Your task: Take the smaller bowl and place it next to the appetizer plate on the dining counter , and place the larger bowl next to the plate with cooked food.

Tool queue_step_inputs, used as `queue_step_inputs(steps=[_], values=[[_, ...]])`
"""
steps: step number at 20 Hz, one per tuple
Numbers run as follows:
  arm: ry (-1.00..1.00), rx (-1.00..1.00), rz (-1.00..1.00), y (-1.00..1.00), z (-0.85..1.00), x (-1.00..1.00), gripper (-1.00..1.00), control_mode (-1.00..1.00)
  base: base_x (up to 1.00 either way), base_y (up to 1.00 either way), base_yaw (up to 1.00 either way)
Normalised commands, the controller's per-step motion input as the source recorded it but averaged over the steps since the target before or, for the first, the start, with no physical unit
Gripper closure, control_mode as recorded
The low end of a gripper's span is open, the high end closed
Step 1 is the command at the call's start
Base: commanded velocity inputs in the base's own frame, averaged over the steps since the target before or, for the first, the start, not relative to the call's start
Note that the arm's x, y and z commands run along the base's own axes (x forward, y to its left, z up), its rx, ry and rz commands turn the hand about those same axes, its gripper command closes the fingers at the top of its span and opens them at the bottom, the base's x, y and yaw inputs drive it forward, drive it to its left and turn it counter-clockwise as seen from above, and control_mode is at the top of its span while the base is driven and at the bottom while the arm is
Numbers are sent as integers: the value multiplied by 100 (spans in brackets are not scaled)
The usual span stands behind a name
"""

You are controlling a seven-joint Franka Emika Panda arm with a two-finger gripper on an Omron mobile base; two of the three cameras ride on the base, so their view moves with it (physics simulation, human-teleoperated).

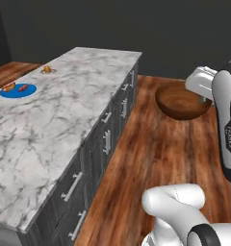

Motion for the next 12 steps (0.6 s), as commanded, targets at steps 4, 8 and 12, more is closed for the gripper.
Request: queue_step_inputs(steps=[4, 8, 12], values=[[0, 0, 0, 0, 0, 0, 100, 100, -100, 99, -25], [0, 0, 0, 0, 0, 0, 100, 100, -100, 94, -34], [0, 0, 0, 0, 0, 0, 100, 100, -80, 86, -48]])
